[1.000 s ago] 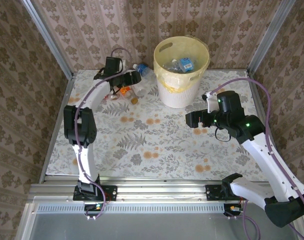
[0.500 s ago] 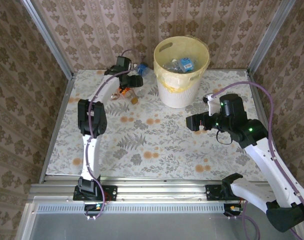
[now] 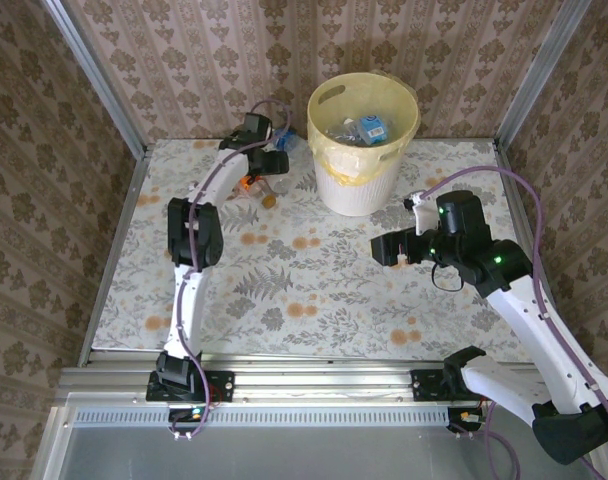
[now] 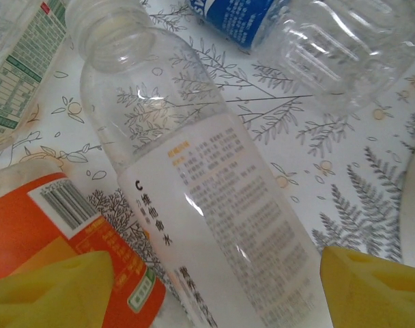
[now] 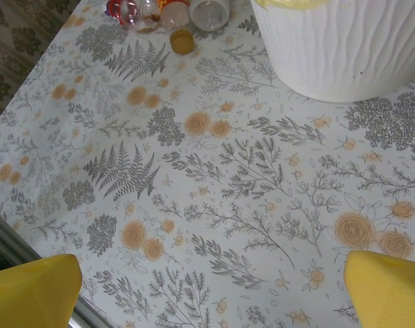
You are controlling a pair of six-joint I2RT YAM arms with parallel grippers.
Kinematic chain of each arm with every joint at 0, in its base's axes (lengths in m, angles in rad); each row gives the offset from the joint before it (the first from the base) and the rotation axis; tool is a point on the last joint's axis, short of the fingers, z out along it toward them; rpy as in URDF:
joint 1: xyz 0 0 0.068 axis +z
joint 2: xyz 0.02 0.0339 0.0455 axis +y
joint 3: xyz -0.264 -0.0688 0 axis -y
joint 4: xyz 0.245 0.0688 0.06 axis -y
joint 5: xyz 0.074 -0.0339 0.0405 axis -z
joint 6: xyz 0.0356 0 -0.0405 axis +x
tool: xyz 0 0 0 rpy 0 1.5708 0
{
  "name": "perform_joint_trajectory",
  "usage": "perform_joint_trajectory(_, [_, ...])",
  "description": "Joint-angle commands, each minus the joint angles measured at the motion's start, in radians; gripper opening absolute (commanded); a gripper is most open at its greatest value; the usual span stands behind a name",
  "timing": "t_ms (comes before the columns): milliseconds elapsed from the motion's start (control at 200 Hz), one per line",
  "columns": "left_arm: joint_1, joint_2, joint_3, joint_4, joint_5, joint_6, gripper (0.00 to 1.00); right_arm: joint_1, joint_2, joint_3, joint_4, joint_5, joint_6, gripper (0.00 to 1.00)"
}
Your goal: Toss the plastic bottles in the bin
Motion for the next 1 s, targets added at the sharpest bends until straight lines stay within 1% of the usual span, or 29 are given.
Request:
perform_joint_trajectory(0, [-0.01,0.047,0.082,-0.064,-0.046,0.015,0.79,-0.001,-0.01,-0.011,0.013,-0.024,-0.007,1.0])
perform_joint_trajectory(115, [-0.017,0.106,0.179,-0.13,-0.078,0.025,0.79,-0.001,-0.015,-0.017,0.015,-0.03,-0.002,1.0])
perform_joint_trajectory(175, [-0.018,0.116,0.188,-0.142,-0.092,0.029,0.79,0.0,-0.019,-0.025,0.015,-0.029,-0.005,1.0])
perform_joint_trajectory(275, [-0.018,0.115,0.176,-0.15,-0.108,0.027,0.78,0.0,-0.025,-0.037,0.016,-0.026,-0.006,1.0])
perform_joint_trajectory(510, [-0.033,0.098,0.123,-0.153,-0.105,0.033,0.76,0.0,-0.02,-0.038,0.023,-0.029,-0.01,1.0])
perform_joint_trajectory(655, [-0.046,0.039,0.027,-0.105,-0.103,0.03,0.73,-0.001,-0.02,-0.036,0.026,-0.027,-0.012,1.0])
perform_joint_trajectory(790, [-0.049,0.031,-0.001,-0.111,-0.101,0.03,0.73,-0.001,-0.022,-0.037,0.023,-0.035,-0.011,1.0])
perform_joint_trajectory(995, [-0.056,0.022,-0.013,-0.123,-0.107,0.036,0.78,0.0,-0.033,-0.04,0.021,-0.035,-0.008,1.0])
